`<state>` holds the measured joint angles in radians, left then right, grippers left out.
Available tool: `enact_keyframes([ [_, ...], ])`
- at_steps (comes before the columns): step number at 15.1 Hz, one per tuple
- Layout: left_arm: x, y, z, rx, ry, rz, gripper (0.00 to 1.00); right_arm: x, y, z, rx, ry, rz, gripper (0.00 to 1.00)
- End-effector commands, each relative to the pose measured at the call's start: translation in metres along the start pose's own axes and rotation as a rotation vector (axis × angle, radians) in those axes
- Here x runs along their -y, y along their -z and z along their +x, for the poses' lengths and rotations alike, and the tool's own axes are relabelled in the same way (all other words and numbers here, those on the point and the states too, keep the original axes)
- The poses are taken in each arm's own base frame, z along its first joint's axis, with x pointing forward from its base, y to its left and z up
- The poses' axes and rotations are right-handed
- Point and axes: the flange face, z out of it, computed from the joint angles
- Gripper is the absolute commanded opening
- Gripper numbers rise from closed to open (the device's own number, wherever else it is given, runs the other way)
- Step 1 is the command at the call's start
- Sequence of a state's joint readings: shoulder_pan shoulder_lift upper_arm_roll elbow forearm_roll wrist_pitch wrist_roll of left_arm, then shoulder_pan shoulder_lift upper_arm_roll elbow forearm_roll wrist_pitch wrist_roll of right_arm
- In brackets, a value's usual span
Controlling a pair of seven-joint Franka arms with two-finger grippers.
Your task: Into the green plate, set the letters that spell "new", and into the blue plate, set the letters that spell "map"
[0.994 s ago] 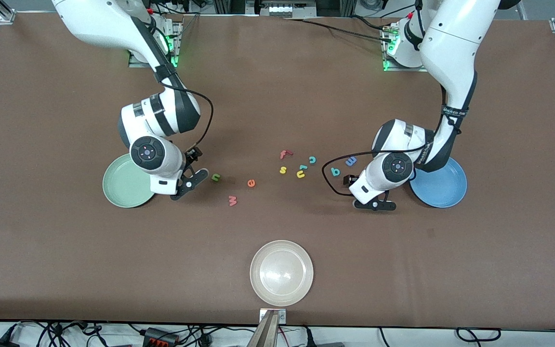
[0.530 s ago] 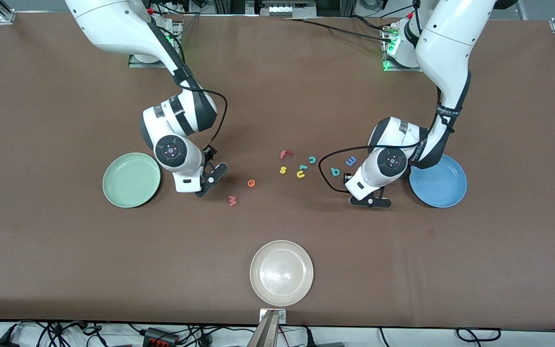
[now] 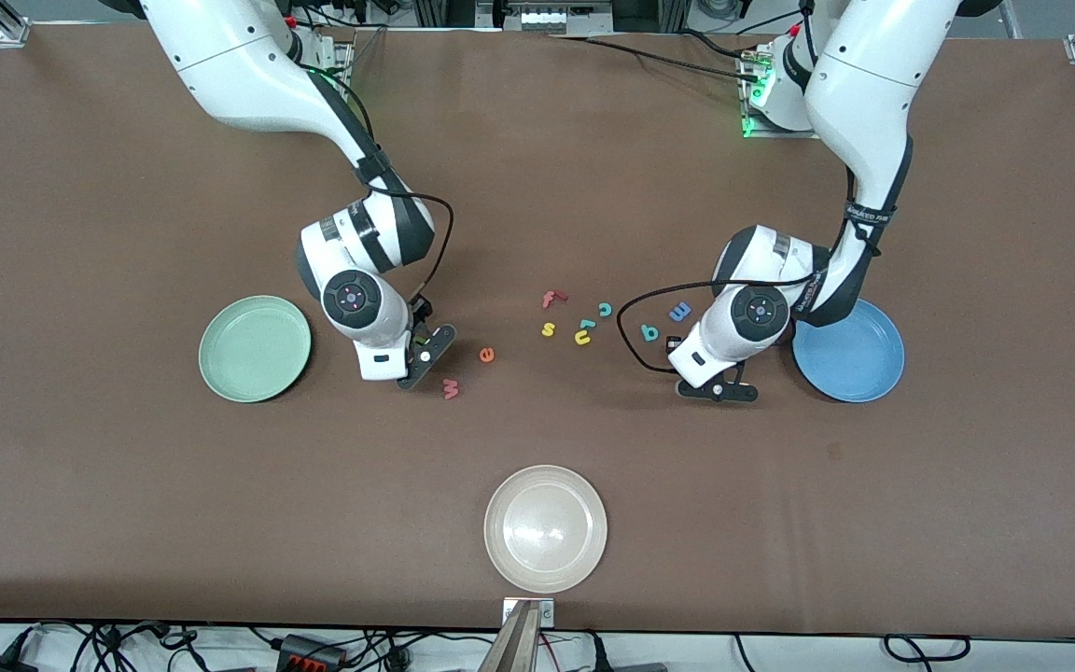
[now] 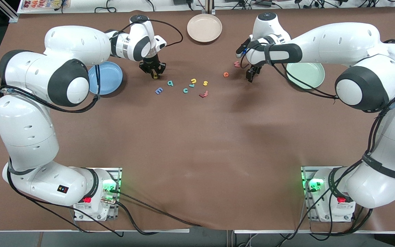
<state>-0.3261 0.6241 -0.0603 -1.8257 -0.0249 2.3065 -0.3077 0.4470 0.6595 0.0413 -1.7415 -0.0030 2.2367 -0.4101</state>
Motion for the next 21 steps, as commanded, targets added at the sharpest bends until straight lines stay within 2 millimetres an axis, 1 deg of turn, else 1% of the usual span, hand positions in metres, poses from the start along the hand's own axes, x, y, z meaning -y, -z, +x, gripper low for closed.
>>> enact_keyframes([
  [1, 0.029, 0.052, 0.002, 0.051, 0.006, 0.019, 0.12, 0.003, 0.004, 0.007, -0.029, 0.024, -0.006, 0.62],
  [3, 0.065, 0.073, 0.003, 0.079, -0.022, 0.013, 0.12, 0.003, -0.002, 0.007, -0.024, 0.026, -0.005, 0.61],
  [6, 0.137, 0.080, 0.007, 0.129, -0.093, -0.009, 0.12, 0.008, -0.004, 0.010, -0.024, 0.037, -0.009, 0.56],
  [8, 0.173, 0.071, 0.008, 0.144, -0.114, -0.026, 0.13, 0.011, -0.005, 0.011, -0.024, 0.042, -0.010, 0.56],
  [9, 0.190, 0.060, 0.008, 0.157, -0.113, -0.025, 0.13, 0.012, -0.005, 0.012, -0.025, 0.043, -0.011, 0.56],
  [10, 0.203, 0.052, 0.009, 0.167, -0.129, 0.007, 0.13, 0.012, -0.007, 0.012, -0.024, 0.043, -0.010, 0.55],
  [11, 0.210, 0.045, 0.009, 0.175, -0.144, 0.041, 0.14, 0.012, -0.008, 0.012, -0.028, 0.043, -0.012, 0.55],
  [12, 0.211, 0.035, 0.009, 0.186, -0.151, 0.050, 0.17, 0.011, -0.009, 0.013, -0.032, 0.044, -0.014, 0.55],
  [13, 0.211, 0.032, 0.009, 0.191, -0.149, 0.050, 0.40, 0.012, -0.011, 0.013, -0.030, 0.046, -0.015, 0.54],
  [14, 0.211, 0.031, 0.010, 0.190, -0.140, 0.052, 0.85, 0.012, -0.011, 0.013, -0.028, 0.049, -0.018, 0.54],
  [15, 0.210, 0.035, 0.010, 0.187, -0.144, 0.052, 1.00, 0.012, -0.011, 0.013, -0.025, 0.056, -0.026, 0.54],
  [18, 0.191, 0.054, 0.011, 0.171, -0.173, 0.054, 1.00, 0.010, -0.012, 0.012, -0.020, 0.062, -0.034, 0.48],
  [19, 0.171, 0.062, 0.010, 0.160, -0.215, 0.052, 1.00, 0.010, -0.012, 0.012, -0.018, 0.064, -0.034, 0.44],
  [20, 0.144, 0.069, 0.008, 0.146, -0.261, 0.043, 1.00, 0.010, -0.013, 0.011, -0.017, 0.064, -0.033, 0.40],
  [21, 0.111, 0.074, 0.006, 0.132, -0.298, 0.028, 1.00, 0.011, -0.013, 0.012, -0.016, 0.066, -0.034, 0.35],
])
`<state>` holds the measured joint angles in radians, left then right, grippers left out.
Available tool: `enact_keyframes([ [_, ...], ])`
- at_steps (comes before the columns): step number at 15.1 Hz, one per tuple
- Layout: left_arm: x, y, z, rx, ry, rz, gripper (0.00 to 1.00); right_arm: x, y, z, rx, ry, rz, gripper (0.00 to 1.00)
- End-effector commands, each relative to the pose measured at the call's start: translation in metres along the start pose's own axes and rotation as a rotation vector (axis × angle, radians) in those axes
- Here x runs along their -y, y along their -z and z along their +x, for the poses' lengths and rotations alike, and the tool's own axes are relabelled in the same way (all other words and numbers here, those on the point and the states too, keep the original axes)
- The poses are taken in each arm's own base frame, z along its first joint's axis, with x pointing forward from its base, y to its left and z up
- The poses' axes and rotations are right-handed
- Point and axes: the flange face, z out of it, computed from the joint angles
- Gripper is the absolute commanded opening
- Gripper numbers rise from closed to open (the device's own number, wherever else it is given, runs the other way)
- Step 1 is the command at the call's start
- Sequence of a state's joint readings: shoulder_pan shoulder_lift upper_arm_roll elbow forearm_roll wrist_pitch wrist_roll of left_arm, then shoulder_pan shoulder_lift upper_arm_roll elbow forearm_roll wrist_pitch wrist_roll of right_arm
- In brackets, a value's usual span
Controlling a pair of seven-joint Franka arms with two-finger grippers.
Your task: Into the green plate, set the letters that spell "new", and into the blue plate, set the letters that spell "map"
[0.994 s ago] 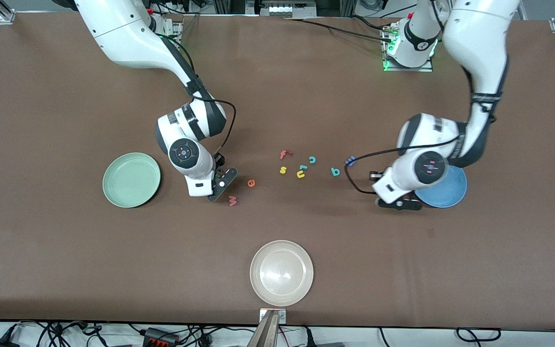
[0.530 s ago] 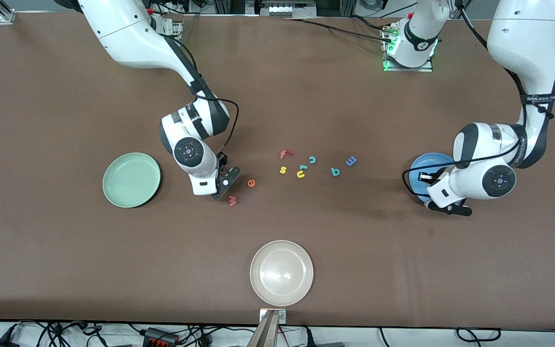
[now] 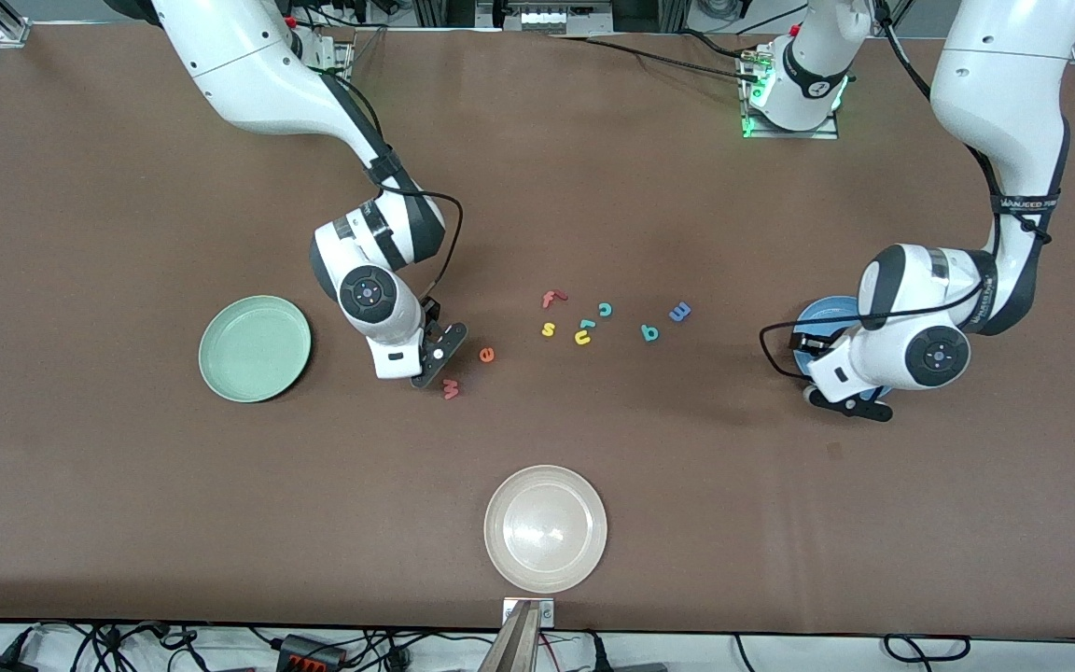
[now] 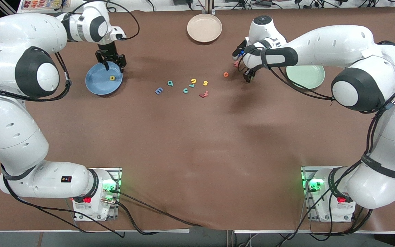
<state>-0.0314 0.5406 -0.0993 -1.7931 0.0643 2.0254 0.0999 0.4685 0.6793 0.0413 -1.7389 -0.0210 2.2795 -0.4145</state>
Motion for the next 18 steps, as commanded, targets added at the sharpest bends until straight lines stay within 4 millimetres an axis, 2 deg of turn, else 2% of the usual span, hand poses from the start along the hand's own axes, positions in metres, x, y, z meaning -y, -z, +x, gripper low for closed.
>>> enact_keyframes([
  [1, -0.078, 0.032, 0.004, -0.039, -0.104, 0.008, 1.00, 0.000, -0.004, 0.002, 0.000, 0.031, -0.009, 0.32],
  [2, -0.087, 0.034, 0.007, -0.053, -0.050, -0.008, 1.00, 0.000, -0.004, 0.002, 0.000, 0.035, -0.009, 0.31],
  [3, -0.100, 0.037, 0.009, -0.064, 0.000, -0.015, 1.00, 0.002, -0.004, 0.003, 0.000, 0.038, -0.009, 0.25],
  [4, -0.129, 0.040, 0.014, -0.078, 0.024, -0.043, 1.00, 0.003, -0.004, 0.003, 0.000, 0.040, -0.010, 0.22],
  [6, -0.160, 0.034, 0.023, -0.075, 0.171, -0.064, 1.00, 0.005, -0.004, 0.004, 0.005, 0.043, -0.008, 0.15],
  [8, -0.182, 0.018, 0.030, -0.100, 0.318, -0.090, 1.00, 0.002, 0.014, 0.003, -0.008, 0.033, -0.014, 0.12],
  [9, -0.207, 0.009, 0.030, -0.103, 0.371, -0.093, 1.00, -0.007, 0.033, -0.004, -0.002, 0.015, -0.015, 0.11],
  [11, -0.234, -0.015, 0.032, -0.108, 0.459, -0.097, 1.00, -0.030, 0.068, -0.030, 0.050, -0.050, 0.014, 0.11],
  [13, -0.241, -0.030, 0.036, -0.121, 0.480, -0.116, 1.00, -0.082, 0.095, -0.073, 0.073, -0.136, 0.018, 0.11],
  [15, -0.238, -0.041, 0.034, -0.104, 0.468, -0.108, 0.83, -0.124, 0.104, -0.116, 0.104, -0.226, 0.050, 0.11],
  [16, -0.236, -0.044, 0.032, -0.097, 0.467, -0.105, 0.75, -0.138, 0.100, -0.136, 0.122, -0.262, 0.070, 0.11],
  [18, -0.238, -0.051, 0.029, -0.086, 0.464, -0.098, 0.69, -0.162, 0.086, -0.177, 0.130, -0.336, 0.091, 0.11],
])
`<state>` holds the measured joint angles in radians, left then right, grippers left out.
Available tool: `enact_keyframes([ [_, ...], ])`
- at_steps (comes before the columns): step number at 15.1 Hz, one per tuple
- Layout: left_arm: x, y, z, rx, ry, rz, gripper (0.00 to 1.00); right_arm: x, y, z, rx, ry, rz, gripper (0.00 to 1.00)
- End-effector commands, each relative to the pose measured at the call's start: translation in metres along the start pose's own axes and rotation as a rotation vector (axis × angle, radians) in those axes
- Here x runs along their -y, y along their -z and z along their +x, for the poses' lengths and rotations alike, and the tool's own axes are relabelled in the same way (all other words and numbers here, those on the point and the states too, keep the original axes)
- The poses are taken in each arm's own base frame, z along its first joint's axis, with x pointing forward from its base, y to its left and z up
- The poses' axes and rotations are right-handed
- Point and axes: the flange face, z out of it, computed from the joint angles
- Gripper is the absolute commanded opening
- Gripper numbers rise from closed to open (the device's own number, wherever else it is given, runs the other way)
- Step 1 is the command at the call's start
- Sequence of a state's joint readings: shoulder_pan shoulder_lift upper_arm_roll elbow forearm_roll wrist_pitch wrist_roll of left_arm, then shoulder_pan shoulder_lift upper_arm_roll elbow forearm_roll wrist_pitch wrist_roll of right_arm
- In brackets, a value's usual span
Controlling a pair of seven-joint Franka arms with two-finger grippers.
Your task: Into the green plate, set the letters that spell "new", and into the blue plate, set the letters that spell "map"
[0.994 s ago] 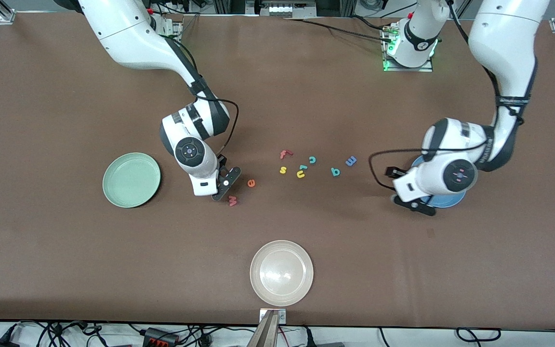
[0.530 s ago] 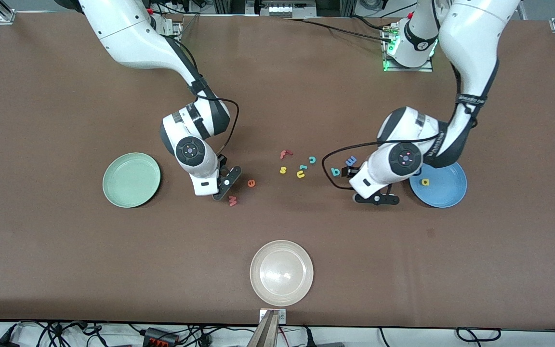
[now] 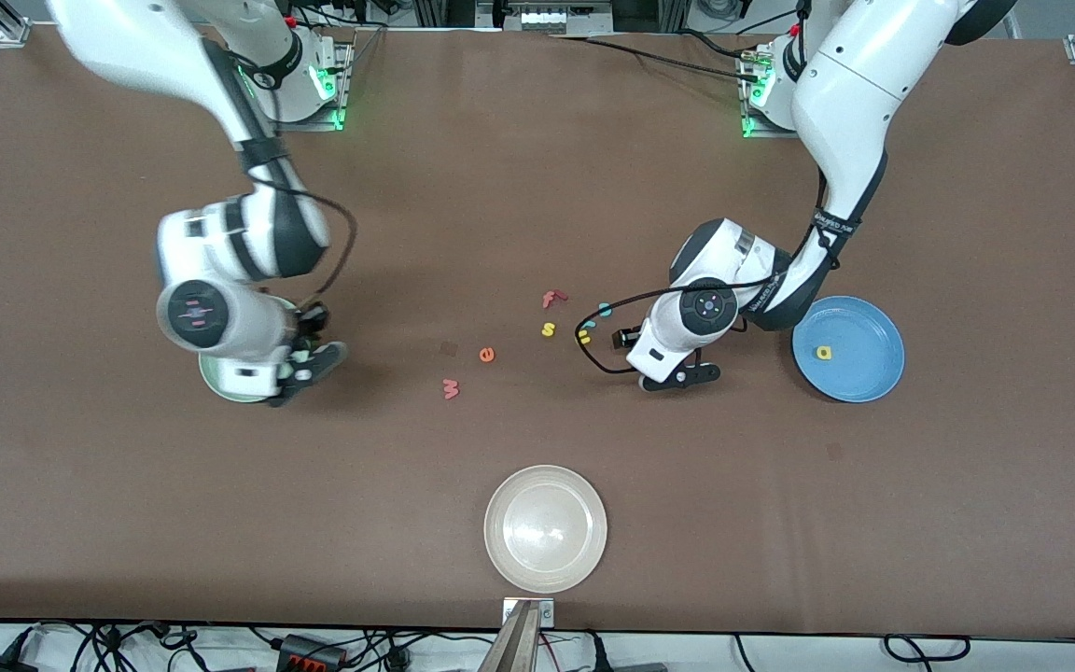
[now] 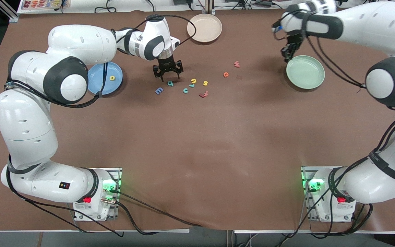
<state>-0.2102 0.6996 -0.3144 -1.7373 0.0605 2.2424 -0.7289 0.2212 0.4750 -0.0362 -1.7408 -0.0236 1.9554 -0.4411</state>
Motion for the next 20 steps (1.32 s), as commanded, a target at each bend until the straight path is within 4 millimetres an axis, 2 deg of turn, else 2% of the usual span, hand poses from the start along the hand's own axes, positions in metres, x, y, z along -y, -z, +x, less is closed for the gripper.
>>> enact_keyframes([
  [1, 0.003, -0.001, -0.002, -0.002, -0.001, 0.007, 0.66, -0.034, -0.027, -0.039, 0.026, -0.072, 0.032, 0.11],
  [3, 0.007, -0.008, -0.005, 0.011, 0.000, 0.016, 0.62, -0.043, -0.041, -0.044, 0.024, -0.092, 0.037, 0.11],
  [6, 0.005, -0.011, -0.008, 0.015, -0.006, 0.020, 0.41, -0.058, -0.075, -0.045, 0.016, -0.114, 0.042, 0.13],
  [9, 0.005, -0.012, -0.008, 0.016, -0.006, 0.021, 0.25, -0.059, -0.095, -0.042, -0.013, -0.113, 0.025, 0.13],
  [10, 0.006, -0.009, -0.007, 0.013, -0.003, 0.019, 0.16, -0.061, -0.099, -0.042, -0.018, -0.116, 0.024, 0.17],
  [11, 0.007, -0.001, -0.004, 0.006, -0.001, 0.016, 0.09, -0.065, -0.102, -0.043, -0.019, -0.122, 0.025, 0.36],
  [12, 0.008, 0.008, -0.002, -0.003, 0.002, 0.014, 0.08, -0.066, -0.098, -0.042, -0.029, -0.138, 0.021, 0.97],
  [13, 0.012, 0.021, -0.001, 0.000, -0.014, 0.026, 0.08, -0.066, -0.087, -0.041, -0.038, -0.146, 0.018, 1.00],
  [14, 0.019, 0.035, 0.001, 0.009, -0.052, 0.047, 0.08, -0.066, -0.069, -0.039, -0.065, -0.167, 0.011, 1.00],
  [16, 0.056, 0.071, 0.020, 0.035, -0.127, 0.071, 0.08, -0.056, -0.040, -0.025, -0.103, -0.224, -0.001, 1.00],
  [18, 0.096, 0.095, 0.035, 0.066, -0.216, 0.080, 0.08, -0.026, -0.016, 0.004, -0.134, -0.250, -0.022, 1.00],
  [20, 0.138, 0.106, 0.048, 0.098, -0.288, 0.114, 0.09, 0.001, -0.007, 0.023, -0.155, -0.325, -0.028, 1.00],
])
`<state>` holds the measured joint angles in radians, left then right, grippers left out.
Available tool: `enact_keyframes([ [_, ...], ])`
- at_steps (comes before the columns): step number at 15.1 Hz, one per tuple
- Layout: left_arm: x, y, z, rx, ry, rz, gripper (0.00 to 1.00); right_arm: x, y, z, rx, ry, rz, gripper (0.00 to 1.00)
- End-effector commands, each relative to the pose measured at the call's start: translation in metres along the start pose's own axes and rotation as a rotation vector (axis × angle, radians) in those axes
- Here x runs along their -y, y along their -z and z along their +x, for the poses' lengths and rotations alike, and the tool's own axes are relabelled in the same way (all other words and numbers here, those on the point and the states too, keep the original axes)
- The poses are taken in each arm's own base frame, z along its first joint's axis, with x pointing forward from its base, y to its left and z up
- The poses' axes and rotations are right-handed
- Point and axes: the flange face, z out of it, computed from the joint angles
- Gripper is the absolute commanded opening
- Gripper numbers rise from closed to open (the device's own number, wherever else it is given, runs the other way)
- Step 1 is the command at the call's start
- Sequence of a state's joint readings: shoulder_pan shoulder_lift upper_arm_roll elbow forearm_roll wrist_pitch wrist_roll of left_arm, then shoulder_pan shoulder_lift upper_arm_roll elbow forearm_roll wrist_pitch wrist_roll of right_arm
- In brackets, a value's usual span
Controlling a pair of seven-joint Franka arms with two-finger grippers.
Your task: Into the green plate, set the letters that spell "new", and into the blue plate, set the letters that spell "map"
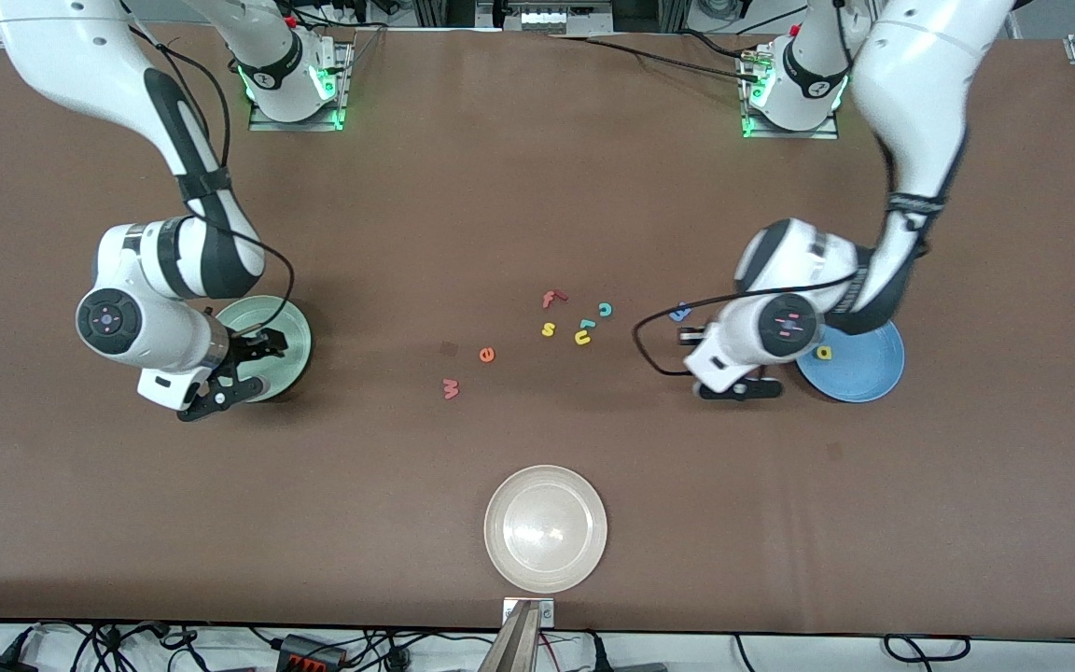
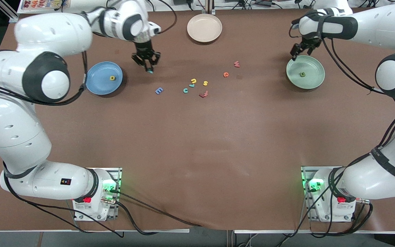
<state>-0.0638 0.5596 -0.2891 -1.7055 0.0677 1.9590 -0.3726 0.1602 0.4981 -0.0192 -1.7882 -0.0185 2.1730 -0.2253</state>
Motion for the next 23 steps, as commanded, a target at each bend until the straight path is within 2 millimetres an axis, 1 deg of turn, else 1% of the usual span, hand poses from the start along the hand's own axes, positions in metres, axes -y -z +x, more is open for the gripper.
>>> enact_keyframes([
  [1, 0.062, 0.009, 0.001, 0.036, -0.118, 0.086, 0.09, 0.052, 0.008, 0.020, -0.019, -0.078, -0.006, 1.00],
  [2, 0.079, 0.006, 0.003, 0.041, -0.127, 0.122, 0.09, 0.078, 0.012, 0.032, -0.035, -0.075, -0.012, 1.00],
  [3, 0.094, 0.003, 0.006, 0.047, -0.126, 0.131, 0.09, 0.099, 0.014, 0.043, -0.048, -0.088, -0.015, 1.00],
  [4, 0.109, -0.002, 0.008, 0.059, -0.126, 0.127, 0.09, 0.118, 0.013, 0.051, -0.056, -0.124, -0.016, 1.00],
  [5, 0.123, -0.006, 0.009, 0.067, -0.133, 0.121, 0.09, 0.136, 0.007, 0.058, -0.059, -0.176, -0.017, 1.00],
  [6, 0.137, -0.015, 0.009, 0.077, -0.132, 0.111, 0.09, 0.151, 0.002, 0.064, -0.061, -0.197, -0.019, 1.00],
  [7, 0.146, -0.023, 0.008, 0.072, -0.132, 0.103, 0.09, 0.171, -0.003, 0.072, -0.067, -0.210, -0.020, 0.98],
  [8, 0.158, -0.036, 0.005, 0.076, -0.144, 0.111, 0.09, 0.188, -0.005, 0.078, -0.074, -0.222, -0.020, 0.96],
  [9, 0.178, -0.049, 0.002, 0.082, -0.138, 0.127, 0.09, 0.197, -0.012, 0.082, -0.075, -0.259, -0.019, 0.96],
  [10, 0.190, -0.058, -0.001, 0.087, -0.132, 0.131, 0.10, 0.211, -0.016, 0.086, -0.086, -0.277, -0.017, 0.93],
  [11, 0.198, -0.064, -0.004, 0.088, -0.122, 0.126, 0.14, 0.227, -0.021, 0.088, -0.097, -0.276, -0.015, 0.92],
  [12, 0.200, -0.067, -0.005, 0.091, -0.120, 0.124, 0.25, 0.236, -0.026, 0.088, -0.109, -0.279, -0.012, 0.88],
  [13, 0.200, -0.068, -0.005, 0.091, -0.120, 0.123, 0.58, 0.242, -0.032, 0.090, -0.120, -0.295, -0.009, 0.87],
  [14, 0.200, -0.067, -0.005, 0.091, -0.121, 0.123, 1.00, 0.250, -0.036, 0.090, -0.131, -0.308, -0.005, 0.85],
  [15, 0.195, -0.062, -0.005, 0.088, -0.126, 0.126, 1.00, 0.259, -0.044, 0.090, -0.135, -0.315, -0.004, 0.81],
  [16, 0.192, -0.058, -0.005, 0.087, -0.128, 0.127, 1.00, 0.268, -0.046, 0.090, -0.144, -0.318, -0.002, 0.81],
  [17, 0.185, -0.052, -0.006, 0.084, -0.139, 0.127, 1.00, 0.270, -0.051, 0.090, -0.146, -0.317, -0.002, 0.77],
  [18, 0.171, -0.043, -0.009, 0.072, -0.158, 0.127, 1.00, 0.270, -0.052, 0.090, -0.148, -0.314, -0.003, 0.77],
  [19, 0.156, -0.034, -0.012, 0.065, -0.167, 0.121, 1.00, 0.270, -0.053, 0.090, -0.147, -0.309, -0.005, 0.73],
  [20, 0.134, -0.028, -0.015, 0.066, -0.195, 0.115, 1.00, 0.271, -0.059, 0.090, -0.140, -0.309, -0.009, 0.69],
  [21, 0.111, -0.023, -0.019, 0.060, -0.197, 0.111, 1.00, 0.271, -0.060, 0.090, -0.140, -0.311, -0.009, 0.68],
  [23, 0.072, -0.020, -0.026, 0.039, -0.146, 0.100, 1.00, 0.269, -0.062, 0.093, -0.164, -0.303, -0.004, 0.63],
])
